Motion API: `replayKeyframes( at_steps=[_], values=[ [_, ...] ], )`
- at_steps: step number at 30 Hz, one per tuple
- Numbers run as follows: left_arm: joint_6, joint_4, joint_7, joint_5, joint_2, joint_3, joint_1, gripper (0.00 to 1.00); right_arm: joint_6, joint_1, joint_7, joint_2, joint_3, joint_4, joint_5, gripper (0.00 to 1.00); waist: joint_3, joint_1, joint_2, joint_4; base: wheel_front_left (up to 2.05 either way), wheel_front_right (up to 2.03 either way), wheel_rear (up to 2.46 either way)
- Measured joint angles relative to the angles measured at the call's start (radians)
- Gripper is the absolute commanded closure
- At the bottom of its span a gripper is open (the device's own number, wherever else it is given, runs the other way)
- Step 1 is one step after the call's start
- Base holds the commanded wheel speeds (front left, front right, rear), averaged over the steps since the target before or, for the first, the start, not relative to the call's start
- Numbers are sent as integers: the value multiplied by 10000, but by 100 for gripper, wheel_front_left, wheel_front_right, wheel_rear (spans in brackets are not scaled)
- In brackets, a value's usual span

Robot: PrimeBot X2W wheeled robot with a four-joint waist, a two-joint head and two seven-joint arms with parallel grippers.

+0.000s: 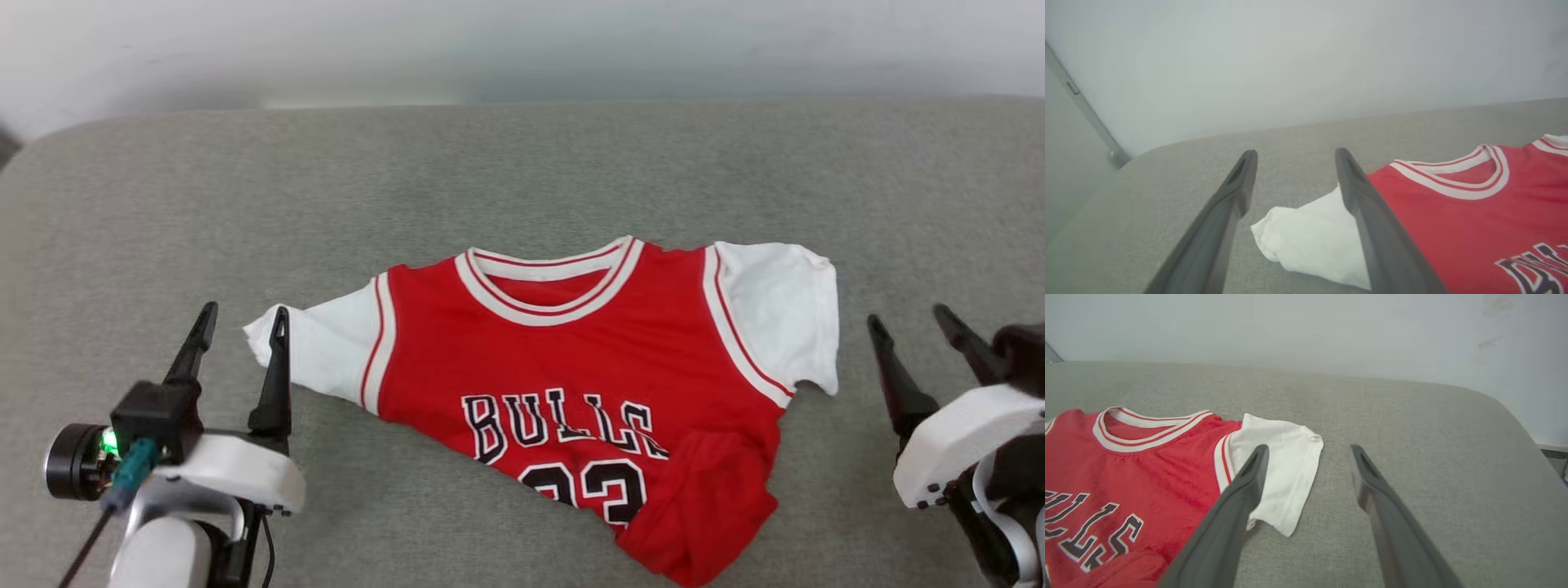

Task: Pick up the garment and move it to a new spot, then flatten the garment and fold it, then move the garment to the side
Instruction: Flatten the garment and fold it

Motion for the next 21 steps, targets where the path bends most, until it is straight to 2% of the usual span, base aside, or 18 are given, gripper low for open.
replayKeyframes(
  at_steps=[2, 5, 10, 16, 21],
  values=[
    [6, -454, -199, 82, -31, -56, 233, 0, 2, -132, 767, -297, 207, -36, 144, 0, -62, 0, 0, 171, 0, 0, 0],
    [73, -938, -318, 132, -132, -134, 586, 0, 6, -486, 2508, -704, 382, 176, 336, 0, -110, 0, 0, 415, 0, 0, 0],
    [119, -1461, -353, 148, -238, -339, 965, 0, 2, -1171, 4984, -901, 263, 995, 470, 0, -47, 0, 0, 795, 0, 0, 0],
    [96, -1582, -259, 146, -337, -621, 976, 0, 2, -1758, 6205, -846, 29, 2188, 330, 0, 194, 0, 0, 1256, 0, 0, 0],
    [102, -1582, -176, 125, -403, -702, 947, 0, 0, -1802, 6182, -612, -274, 2920, -25, 0, 369, 0, 0, 1616, 0, 0, 0]
  ],
)
